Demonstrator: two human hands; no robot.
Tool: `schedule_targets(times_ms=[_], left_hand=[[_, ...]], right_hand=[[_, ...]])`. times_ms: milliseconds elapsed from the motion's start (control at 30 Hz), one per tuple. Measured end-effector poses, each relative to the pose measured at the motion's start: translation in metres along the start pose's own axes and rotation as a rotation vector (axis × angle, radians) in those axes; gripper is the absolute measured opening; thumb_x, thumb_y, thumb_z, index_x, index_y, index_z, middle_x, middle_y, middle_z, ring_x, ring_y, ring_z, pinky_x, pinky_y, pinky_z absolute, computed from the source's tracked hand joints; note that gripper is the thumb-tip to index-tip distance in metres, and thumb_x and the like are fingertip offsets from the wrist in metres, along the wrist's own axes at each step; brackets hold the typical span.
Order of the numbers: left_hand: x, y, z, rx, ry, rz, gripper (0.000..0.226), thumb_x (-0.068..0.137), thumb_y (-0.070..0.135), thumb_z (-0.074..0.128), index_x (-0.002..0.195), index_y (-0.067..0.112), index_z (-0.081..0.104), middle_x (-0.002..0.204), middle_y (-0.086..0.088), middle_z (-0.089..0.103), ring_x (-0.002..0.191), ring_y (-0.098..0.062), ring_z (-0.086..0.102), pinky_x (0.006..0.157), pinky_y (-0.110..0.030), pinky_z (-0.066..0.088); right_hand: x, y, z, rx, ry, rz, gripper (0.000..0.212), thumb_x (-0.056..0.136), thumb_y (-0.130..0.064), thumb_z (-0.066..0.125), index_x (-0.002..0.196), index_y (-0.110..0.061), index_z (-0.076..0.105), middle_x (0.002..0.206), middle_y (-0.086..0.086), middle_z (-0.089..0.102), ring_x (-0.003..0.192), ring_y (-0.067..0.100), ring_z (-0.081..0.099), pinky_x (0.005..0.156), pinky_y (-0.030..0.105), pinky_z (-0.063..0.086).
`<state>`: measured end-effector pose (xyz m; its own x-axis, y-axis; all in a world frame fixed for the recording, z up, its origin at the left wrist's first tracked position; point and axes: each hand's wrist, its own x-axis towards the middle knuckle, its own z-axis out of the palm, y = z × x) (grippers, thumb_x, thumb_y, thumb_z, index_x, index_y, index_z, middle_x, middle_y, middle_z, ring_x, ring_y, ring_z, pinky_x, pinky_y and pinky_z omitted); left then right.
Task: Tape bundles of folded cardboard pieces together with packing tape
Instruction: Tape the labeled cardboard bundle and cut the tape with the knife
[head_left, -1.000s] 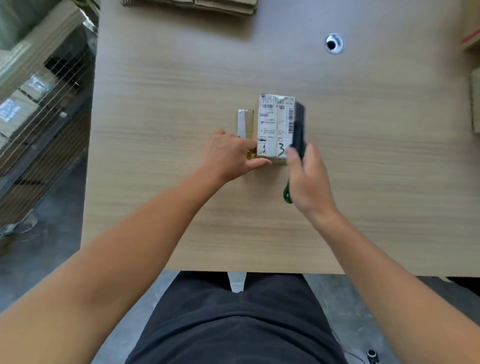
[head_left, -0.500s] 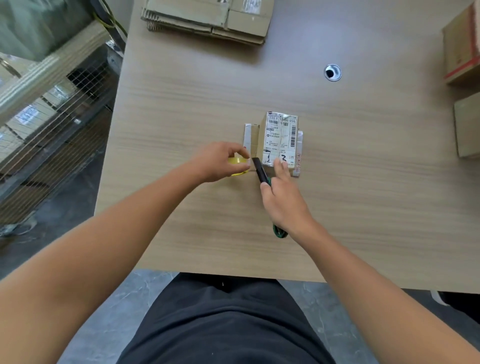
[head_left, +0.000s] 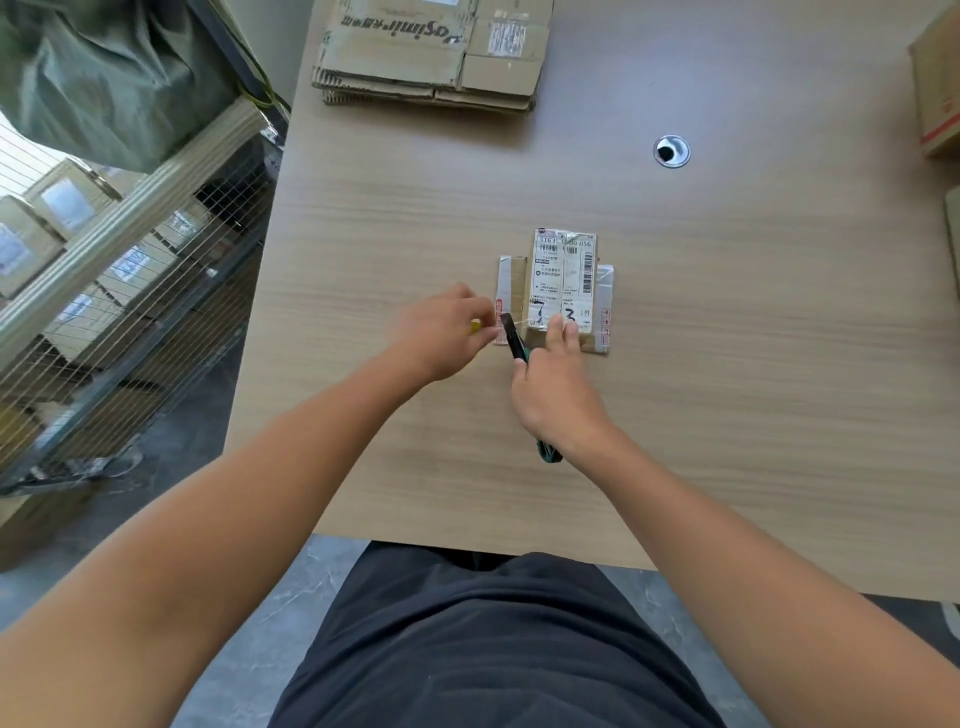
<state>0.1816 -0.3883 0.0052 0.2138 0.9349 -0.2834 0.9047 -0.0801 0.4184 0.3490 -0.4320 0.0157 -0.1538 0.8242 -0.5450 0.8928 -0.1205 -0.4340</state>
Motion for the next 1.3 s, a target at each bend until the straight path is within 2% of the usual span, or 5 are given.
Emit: schedule_targets(times_ms=[267, 433, 633, 1200, 1300], left_hand=[[-0.015, 0.000, -0.021, -0.040, 0.343, 0.099, 0.019, 0.099, 0.040, 0.057, 0.098, 0.023, 0.064, 0.111, 0.010, 0.058, 0.081, -0.023, 0.062, 0.064, -0.031, 0.043], [0.010, -0.019, -0.043, 0.102, 0.334, 0.241, 0.033, 0.091, 0.052, 0.065, 0.102, 0.021, 0.061, 0.140, 0.017, 0.054, 0.087, -0.025, 0.068, 0.065, -0.031, 0.042], [0.049, -0.006, -0.023, 0.301, 0.245, 0.693, 0.042, 0.077, 0.051, 0.082, 0.093, 0.015, 0.067, 0.140, 0.009, 0.061, 0.057, -0.029, 0.063, 0.052, -0.030, 0.043], [0.081, -0.014, 0.024, 0.186, 0.429, 0.767, 0.042, 0.086, 0.049, 0.076, 0.083, 0.009, 0.067, 0.115, -0.001, 0.074, 0.063, -0.026, 0.066, 0.051, -0.033, 0.049], [0.072, 0.003, 0.015, 0.122, 0.240, 0.667, 0.049, 0.079, 0.053, 0.080, 0.087, 0.007, 0.067, 0.118, -0.004, 0.071, 0.069, -0.030, 0.067, 0.052, -0.037, 0.051]], right_hand=[[-0.002, 0.009, 0.011, -0.222, -0.014, 0.011, 0.026, 0.106, -0.026, 0.041, 0.105, -0.011, 0.062, 0.163, 0.001, -0.035, 0.151, 0.018, -0.033, 0.100, 0.055, 0.046], [-0.004, 0.051, 0.010, 0.062, 0.158, -0.255, 0.035, 0.105, -0.032, 0.041, 0.112, -0.005, 0.063, 0.170, -0.002, 0.014, 0.157, 0.009, 0.003, 0.120, 0.063, 0.021], [0.007, 0.066, 0.020, 0.624, 0.491, -0.326, 0.038, 0.098, -0.026, 0.041, 0.121, -0.005, 0.063, 0.118, 0.001, 0.062, 0.114, 0.019, 0.056, 0.101, 0.044, 0.045], [0.055, 0.051, 0.016, 0.962, 0.697, 0.104, 0.015, 0.095, -0.030, 0.069, 0.100, -0.037, 0.057, 0.090, -0.019, 0.067, 0.084, -0.003, 0.063, 0.077, 0.020, 0.050], [0.064, 0.049, 0.011, 1.100, 0.708, 0.134, 0.017, 0.093, -0.029, 0.073, 0.094, -0.026, 0.056, 0.078, -0.022, 0.063, 0.074, -0.001, 0.060, 0.071, 0.016, 0.048]])
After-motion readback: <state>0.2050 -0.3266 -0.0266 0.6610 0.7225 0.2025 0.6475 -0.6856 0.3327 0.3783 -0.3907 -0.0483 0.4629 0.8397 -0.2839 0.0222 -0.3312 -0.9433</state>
